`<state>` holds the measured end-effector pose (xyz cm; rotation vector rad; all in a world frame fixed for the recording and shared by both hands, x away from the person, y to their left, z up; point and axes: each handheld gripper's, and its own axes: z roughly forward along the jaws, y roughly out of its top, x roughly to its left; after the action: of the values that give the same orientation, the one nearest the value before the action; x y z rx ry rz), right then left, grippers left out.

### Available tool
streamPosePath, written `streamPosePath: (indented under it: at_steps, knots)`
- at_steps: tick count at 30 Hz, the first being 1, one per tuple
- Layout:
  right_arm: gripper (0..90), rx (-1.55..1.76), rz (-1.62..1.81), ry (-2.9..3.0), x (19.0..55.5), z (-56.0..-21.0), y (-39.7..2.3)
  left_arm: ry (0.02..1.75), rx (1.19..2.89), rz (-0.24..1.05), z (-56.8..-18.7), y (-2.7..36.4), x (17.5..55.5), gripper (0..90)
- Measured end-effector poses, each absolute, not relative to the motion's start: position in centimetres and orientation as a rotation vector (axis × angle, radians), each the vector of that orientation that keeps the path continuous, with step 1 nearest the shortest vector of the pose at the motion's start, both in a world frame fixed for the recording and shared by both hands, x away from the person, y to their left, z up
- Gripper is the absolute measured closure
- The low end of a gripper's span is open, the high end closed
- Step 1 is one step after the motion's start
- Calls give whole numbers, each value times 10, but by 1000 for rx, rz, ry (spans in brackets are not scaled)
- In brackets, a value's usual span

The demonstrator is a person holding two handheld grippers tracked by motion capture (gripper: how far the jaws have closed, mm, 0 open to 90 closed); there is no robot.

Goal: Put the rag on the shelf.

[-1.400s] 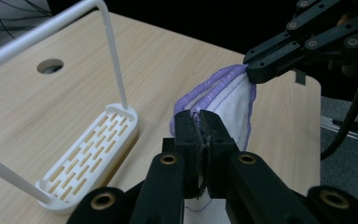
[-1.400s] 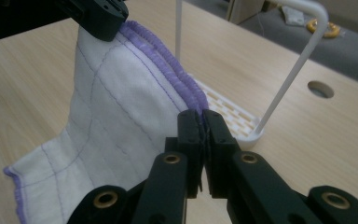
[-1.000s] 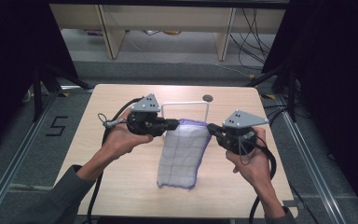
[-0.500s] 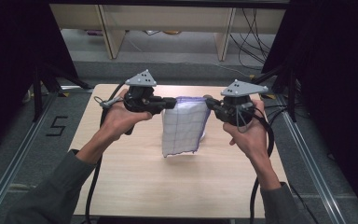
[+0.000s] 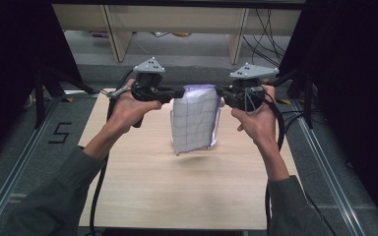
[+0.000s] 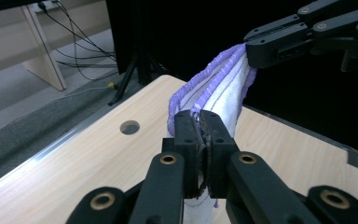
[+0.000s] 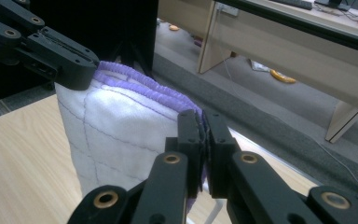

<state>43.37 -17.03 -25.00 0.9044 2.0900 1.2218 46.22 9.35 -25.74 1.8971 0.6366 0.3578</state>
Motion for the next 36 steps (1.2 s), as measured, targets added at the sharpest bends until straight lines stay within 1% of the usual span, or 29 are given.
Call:
streamPosePath:
  at_steps: [5,15,26,36]
  knots:
    - [874,905,1223,2071,442,-242,-168,651,1880,376,-250,94,468,859]
    - [874,912,1216,2043,456,-233,-163,692,1851,380,-248,96,486,859]
    - [874,947,1229,2025,469,-228,-162,703,1825,386,-242,95,498,858]
    - [874,983,1229,1993,490,-230,-162,749,1773,372,-249,94,524,857]
